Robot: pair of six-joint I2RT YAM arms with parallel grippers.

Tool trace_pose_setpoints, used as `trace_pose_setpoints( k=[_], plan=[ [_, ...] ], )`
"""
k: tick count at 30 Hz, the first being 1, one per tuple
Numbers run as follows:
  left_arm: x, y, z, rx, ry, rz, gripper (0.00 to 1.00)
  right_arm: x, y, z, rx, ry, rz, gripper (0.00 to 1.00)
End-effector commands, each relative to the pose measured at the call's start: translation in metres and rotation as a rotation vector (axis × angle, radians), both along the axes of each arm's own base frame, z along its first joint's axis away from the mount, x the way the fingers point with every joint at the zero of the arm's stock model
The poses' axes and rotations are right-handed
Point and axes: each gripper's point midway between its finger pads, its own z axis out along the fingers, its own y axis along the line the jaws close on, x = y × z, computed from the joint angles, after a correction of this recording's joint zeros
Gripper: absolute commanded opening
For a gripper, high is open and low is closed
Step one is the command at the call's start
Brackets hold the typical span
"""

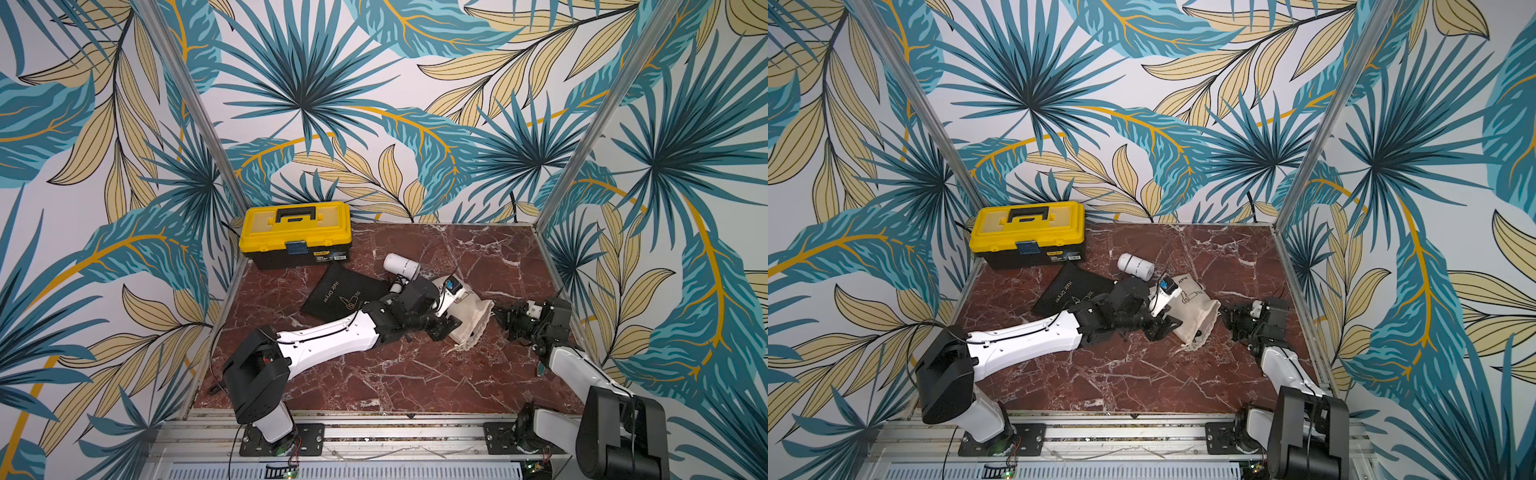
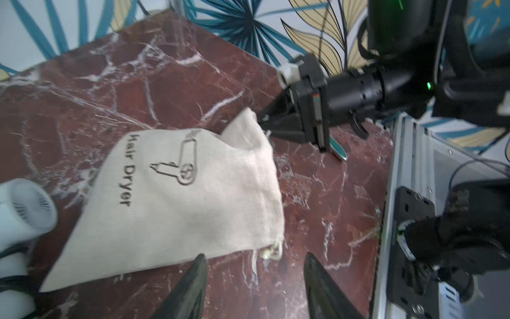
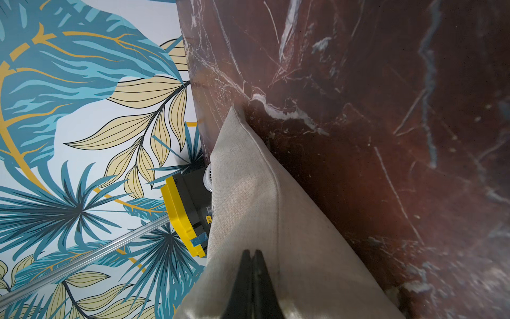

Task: Pack away hair dryers
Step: Pull the drawstrings on both sides of the drawstring bag.

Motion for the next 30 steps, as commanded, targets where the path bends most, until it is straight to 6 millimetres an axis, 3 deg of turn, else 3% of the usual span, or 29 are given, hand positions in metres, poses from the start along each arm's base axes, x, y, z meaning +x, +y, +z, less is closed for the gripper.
trace_pose_setpoints(
  k=[1,3,7,11,19,30],
  plan=[
    [-0.036,0.021,-0.078,0.281,0.100,-0.082,0.45,-0.002,0.004,-0.003,-0.002,-0.006,0.026,0.00],
    [-0.040,0.016,-0.092,0.295,0.149,-0.092,0.42,-0.003,0.005,-0.004,0.000,-0.006,0.028,0.00],
    [-0.035,0.010,-0.106,0.319,0.146,-0.072,0.45,-0.003,0.004,-0.002,-0.005,-0.014,0.028,0.00],
    [-0.028,0.001,-0.102,0.277,0.124,-0.051,0.50,-0.003,0.004,-0.002,-0.008,-0.013,0.029,0.00],
    [-0.010,-0.016,-0.096,0.223,0.059,-0.012,0.51,-0.004,0.005,-0.004,-0.002,-0.010,0.025,0.00],
    [-0.006,-0.034,-0.085,0.209,-0.005,-0.093,0.43,-0.002,0.004,-0.004,0.010,-0.013,0.018,0.00]
  ],
)
